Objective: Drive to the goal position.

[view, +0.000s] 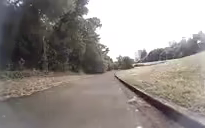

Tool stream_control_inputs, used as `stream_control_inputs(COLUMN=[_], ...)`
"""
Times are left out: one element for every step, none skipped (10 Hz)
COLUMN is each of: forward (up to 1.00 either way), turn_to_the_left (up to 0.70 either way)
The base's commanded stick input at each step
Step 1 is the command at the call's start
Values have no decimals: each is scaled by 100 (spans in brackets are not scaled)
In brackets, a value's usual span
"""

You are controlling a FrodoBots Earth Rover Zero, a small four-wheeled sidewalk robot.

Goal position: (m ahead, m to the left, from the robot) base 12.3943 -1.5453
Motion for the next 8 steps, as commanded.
stream_control_inputs(forward=[45,45,45,45,45,45,45,45], turn_to_the_left=[0,0,0,0,0,0,0,0])
